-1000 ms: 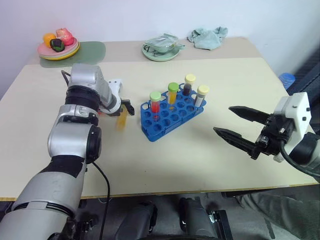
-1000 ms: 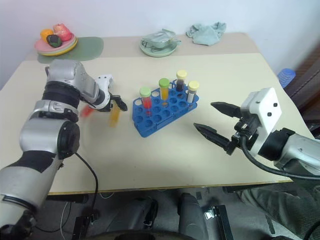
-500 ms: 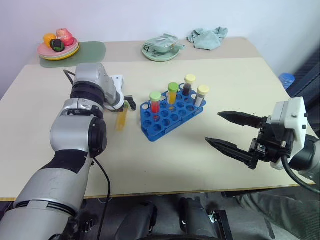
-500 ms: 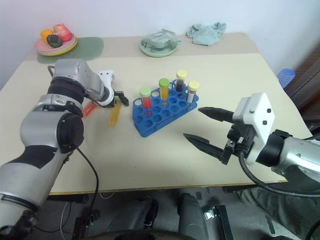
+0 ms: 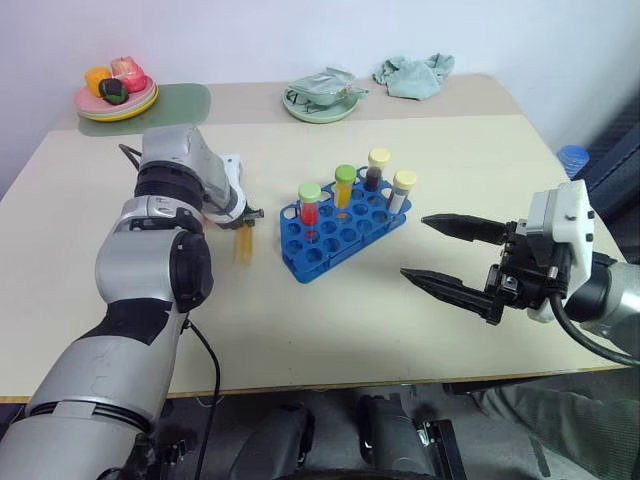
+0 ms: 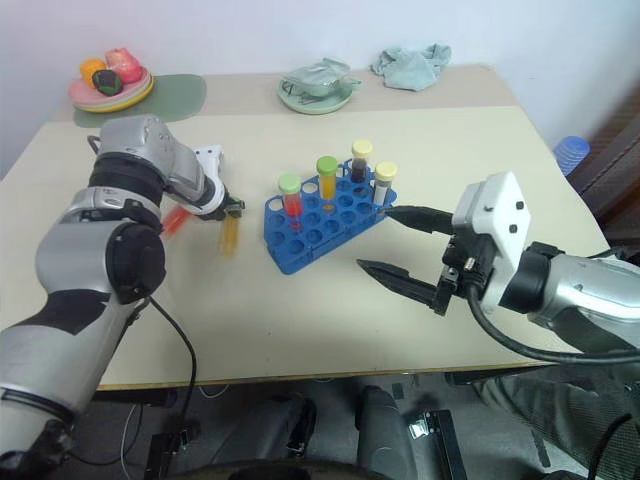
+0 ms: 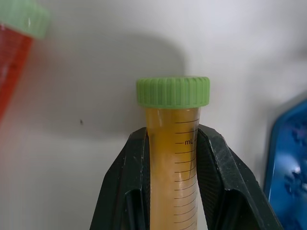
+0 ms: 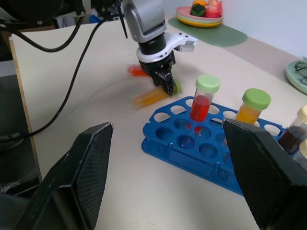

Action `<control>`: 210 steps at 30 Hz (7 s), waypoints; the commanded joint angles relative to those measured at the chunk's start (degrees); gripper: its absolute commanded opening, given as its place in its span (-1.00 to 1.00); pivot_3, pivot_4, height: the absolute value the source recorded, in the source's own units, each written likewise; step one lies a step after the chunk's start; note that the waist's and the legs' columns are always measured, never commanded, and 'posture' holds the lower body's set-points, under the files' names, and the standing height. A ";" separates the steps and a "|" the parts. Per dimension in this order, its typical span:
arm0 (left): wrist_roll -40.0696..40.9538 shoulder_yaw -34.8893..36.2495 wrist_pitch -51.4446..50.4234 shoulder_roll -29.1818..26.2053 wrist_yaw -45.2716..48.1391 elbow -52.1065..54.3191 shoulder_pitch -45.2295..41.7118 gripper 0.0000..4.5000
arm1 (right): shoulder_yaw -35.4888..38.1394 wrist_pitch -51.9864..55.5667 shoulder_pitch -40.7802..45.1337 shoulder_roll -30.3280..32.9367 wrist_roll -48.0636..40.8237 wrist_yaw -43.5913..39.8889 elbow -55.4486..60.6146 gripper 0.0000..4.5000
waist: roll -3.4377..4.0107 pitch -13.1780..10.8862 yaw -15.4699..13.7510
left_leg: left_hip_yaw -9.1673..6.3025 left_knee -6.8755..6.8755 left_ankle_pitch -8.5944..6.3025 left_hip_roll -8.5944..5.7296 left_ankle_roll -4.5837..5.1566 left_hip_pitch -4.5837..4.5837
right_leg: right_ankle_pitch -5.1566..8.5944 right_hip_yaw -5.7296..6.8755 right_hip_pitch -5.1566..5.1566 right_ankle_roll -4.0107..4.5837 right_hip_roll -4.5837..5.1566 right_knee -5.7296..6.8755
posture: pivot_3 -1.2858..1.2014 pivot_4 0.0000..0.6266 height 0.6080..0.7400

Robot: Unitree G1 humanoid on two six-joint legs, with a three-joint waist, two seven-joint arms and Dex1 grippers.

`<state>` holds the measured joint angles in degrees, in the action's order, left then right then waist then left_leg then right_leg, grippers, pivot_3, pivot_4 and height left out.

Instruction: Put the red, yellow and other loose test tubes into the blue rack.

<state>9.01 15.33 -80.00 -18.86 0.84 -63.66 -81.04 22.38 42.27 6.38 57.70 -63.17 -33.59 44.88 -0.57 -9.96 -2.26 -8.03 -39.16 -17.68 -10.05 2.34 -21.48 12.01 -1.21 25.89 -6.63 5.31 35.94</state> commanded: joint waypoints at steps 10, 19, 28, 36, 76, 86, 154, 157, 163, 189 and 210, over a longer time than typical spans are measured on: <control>31.48 -6.57 7.99 -24.21 47.16 84.75 39.99 -0.66 | -5.67 -5.00 7.23 -2.23 8.09 -8.63 -10.40 0.66 | 0.10 0.04 1.93 | 0.32 0.05 0.00 0.00 -0.01 -0.07 | -0.05 -0.07 0.48 0.11 0.12 0.16 | 0.03 -0.52 1.00; 27.67 -9.47 41.69 -12.45 57.05 79.05 47.23 -0.66 | -3.53 -3.71 5.23 -3.33 9.66 -6.79 -7.48 0.66 | 0.04 0.06 -0.57 | 0.25 -0.05 -0.01 -0.01 0.01 0.12 | -0.11 0.12 0.03 0.21 0.18 -0.01 | 0.03 -0.52 1.00; 14.16 -21.05 68.91 7.05 57.43 51.58 40.05 -0.66 | 4.76 -0.60 -2.86 -3.89 6.58 1.82 1.75 0.66 | 0.03 0.08 -1.19 | 0.25 0.04 -0.07 0.00 0.13 0.05 | -0.14 0.15 0.03 0.16 0.16 -0.34 | 0.03 -0.52 1.00; 4.33 -25.21 77.90 16.67 44.48 47.99 39.88 -0.66 | 9.93 0.43 -7.62 -4.15 3.49 7.27 6.15 0.66 | 0.00 0.09 -1.47 | 0.24 -0.02 -0.08 0.01 0.15 0.06 | -0.21 0.13 -0.07 0.05 0.15 -0.42 | 0.03 -0.52 1.00; -3.42 -25.57 85.57 23.15 28.80 40.36 43.76 0.83 | 9.95 -0.51 -8.32 -3.18 0.89 10.23 6.16 0.66 | -0.01 0.12 -1.51 | 0.25 -0.04 -0.11 0.01 0.20 0.10 | -0.25 0.12 -0.16 -0.03 0.11 -0.50 | 0.03 -0.52 1.00; 8.02 -20.19 77.28 13.98 35.69 63.56 45.45 0.95 | 5.31 -2.11 -5.12 -3.53 4.19 6.14 1.75 0.66 | 0.00 0.12 -1.40 | 0.25 -0.04 -0.11 0.02 0.21 0.11 | -0.25 0.12 -0.15 -0.03 0.10 -0.51 | 0.03 -0.52 1.00; 18.11 -3.04 42.74 -14.85 67.22 64.71 44.21 -0.57 | 1.21 -2.86 -1.29 -4.68 7.70 -0.71 -3.05 0.66 | -0.09 0.09 1.30 | 0.38 -0.22 -0.11 -0.02 0.22 -0.23 | -0.26 0.15 0.44 -0.03 0.20 -0.01 | 0.03 -0.52 1.00; 20.25 -4.10 45.32 -13.45 67.55 67.84 47.07 -0.57 | 2.06 -2.69 -2.34 -4.77 8.13 -0.87 -2.47 0.66 | -0.07 0.10 1.29 | 0.37 -0.19 -0.10 -0.02 0.18 0.04 | -0.26 0.15 0.18 -0.02 0.20 0.03 | 0.03 -0.52 1.00; 22.99 -7.08 53.25 -8.20 71.23 64.83 46.53 -0.57 | 5.66 -1.89 -6.17 -4.67 6.85 0.42 0.49 0.66 | -0.06 0.11 1.25 | 0.38 -0.14 -0.11 -0.02 0.19 0.11 | -0.26 0.15 0.10 -0.01 0.20 -0.03 | 0.03 -0.52 1.00; -0.80 -22.36 84.02 12.89 38.30 58.12 54.45 -0.57 | 18.37 -2.16 -26.46 -8.03 4.34 8.48 12.82 0.66 | -0.05 0.19 -0.97 | 0.38 -0.08 -0.16 -0.01 0.29 0.17 | -0.29 0.16 -0.15 -0.05 0.16 -0.49 | 0.03 -0.52 1.00; 3.52 -23.44 86.69 12.31 43.34 50.25 54.73 -0.57 | 18.24 -2.10 -23.11 -4.69 0.69 12.13 11.39 0.66 | 0.04 0.57 -1.51 | 0.37 0.00 -0.23 0.01 0.39 0.53 | -0.28 0.17 -0.57 -0.06 0.15 -0.70 | 0.03 -0.52 1.00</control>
<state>12.67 -7.62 7.29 -6.45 43.71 -11.99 -26.71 39.72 40.77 -17.27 52.48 -61.66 -21.76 56.01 -0.53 -9.39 -3.77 -7.66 -39.15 -17.91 -10.04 2.73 -20.95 11.73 -1.04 25.32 -6.70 5.46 35.23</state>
